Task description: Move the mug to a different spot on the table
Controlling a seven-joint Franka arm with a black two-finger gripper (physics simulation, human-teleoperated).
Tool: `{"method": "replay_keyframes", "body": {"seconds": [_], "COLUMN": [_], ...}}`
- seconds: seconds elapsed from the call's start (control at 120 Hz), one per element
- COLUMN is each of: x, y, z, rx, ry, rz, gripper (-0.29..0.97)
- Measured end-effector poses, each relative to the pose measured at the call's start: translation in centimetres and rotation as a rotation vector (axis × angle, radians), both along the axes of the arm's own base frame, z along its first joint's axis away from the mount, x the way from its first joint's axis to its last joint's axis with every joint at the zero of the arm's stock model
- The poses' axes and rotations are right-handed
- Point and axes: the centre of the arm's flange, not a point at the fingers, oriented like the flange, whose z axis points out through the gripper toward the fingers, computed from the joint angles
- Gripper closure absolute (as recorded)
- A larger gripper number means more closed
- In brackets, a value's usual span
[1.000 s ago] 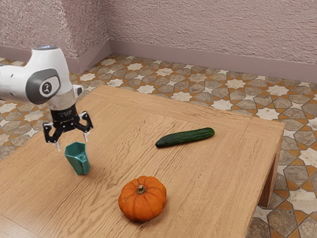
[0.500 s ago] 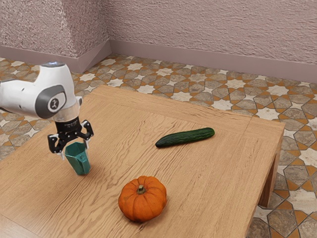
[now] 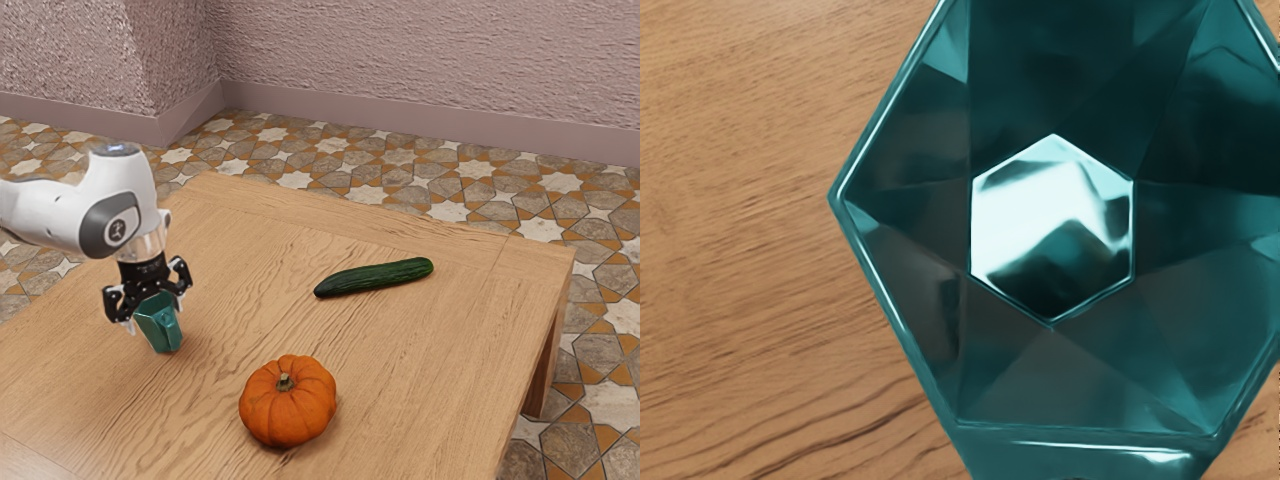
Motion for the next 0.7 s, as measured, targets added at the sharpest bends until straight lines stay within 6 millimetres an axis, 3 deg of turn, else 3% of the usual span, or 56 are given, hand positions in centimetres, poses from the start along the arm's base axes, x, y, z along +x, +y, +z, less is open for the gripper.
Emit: {"method": "replay_keyframes", "body": {"seconds": [0.342, 0.7], "x": [1.1, 1.6], "y": [-3.1, -1.7], "z": [-1.9, -3.5], "rx": [0.024, 0.038], "ry": [-0.009, -0.030], "rz": [-0.075, -0.070], "gripper": [0.00, 0.00]}}
